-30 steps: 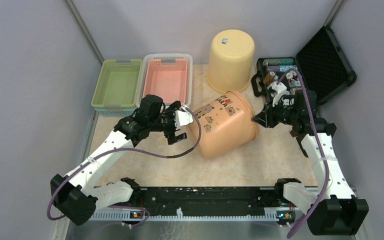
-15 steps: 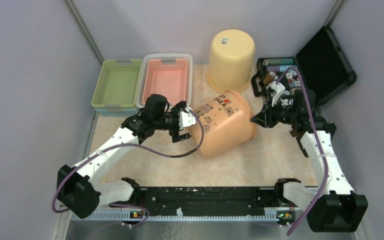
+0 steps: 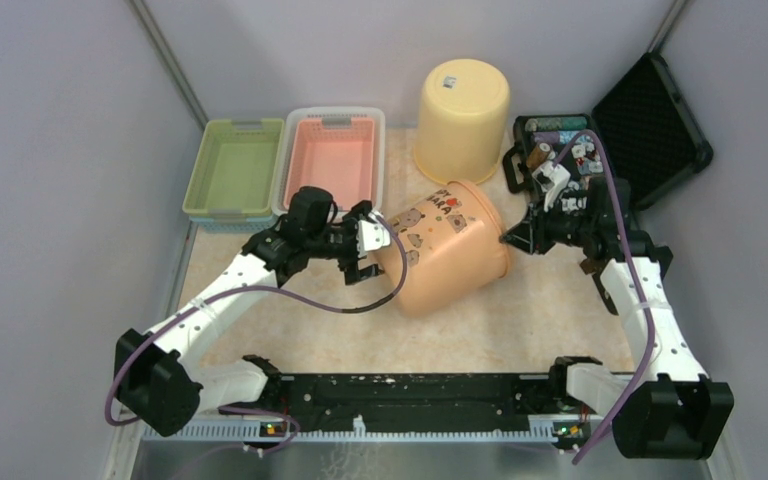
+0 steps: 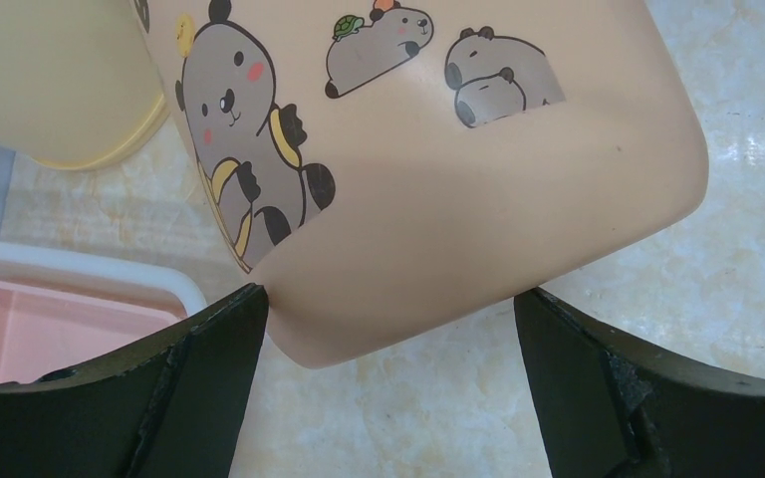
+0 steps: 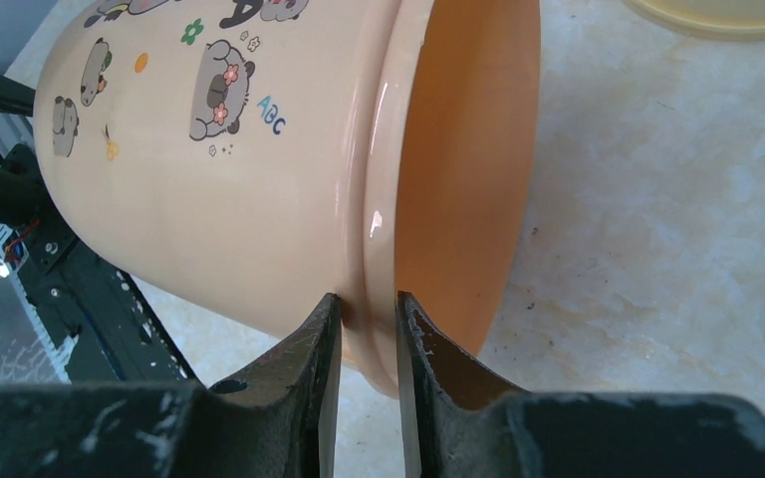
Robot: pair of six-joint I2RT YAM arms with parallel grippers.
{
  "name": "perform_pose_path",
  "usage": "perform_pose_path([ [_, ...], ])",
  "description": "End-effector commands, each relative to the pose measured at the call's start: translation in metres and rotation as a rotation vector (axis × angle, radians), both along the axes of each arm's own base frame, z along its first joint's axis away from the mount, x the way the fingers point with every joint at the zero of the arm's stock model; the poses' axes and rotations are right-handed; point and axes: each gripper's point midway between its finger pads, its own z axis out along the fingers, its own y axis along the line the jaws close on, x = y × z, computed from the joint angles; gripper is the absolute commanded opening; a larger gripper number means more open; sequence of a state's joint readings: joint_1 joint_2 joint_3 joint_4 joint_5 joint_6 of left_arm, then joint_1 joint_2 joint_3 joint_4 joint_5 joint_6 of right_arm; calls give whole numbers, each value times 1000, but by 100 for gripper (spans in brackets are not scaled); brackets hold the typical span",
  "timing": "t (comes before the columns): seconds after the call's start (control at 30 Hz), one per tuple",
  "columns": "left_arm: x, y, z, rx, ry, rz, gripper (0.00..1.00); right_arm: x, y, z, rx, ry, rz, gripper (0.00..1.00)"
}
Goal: Turn the large container upside down
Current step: Turn the container upside down at the center of the board.
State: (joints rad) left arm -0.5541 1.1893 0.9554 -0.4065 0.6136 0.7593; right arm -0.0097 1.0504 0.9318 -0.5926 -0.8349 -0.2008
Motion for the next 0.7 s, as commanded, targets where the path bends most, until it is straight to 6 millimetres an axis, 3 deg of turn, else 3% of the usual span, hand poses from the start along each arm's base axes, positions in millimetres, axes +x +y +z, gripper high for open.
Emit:
perform_pose_path([
  [0.0,-11,-23,44,-135,-7,-89,99,-12,16,10,75,38,89,13],
  [0.67,-25,-47,101,-258,118,-178,99,-26,27,24,145,111,180,16],
])
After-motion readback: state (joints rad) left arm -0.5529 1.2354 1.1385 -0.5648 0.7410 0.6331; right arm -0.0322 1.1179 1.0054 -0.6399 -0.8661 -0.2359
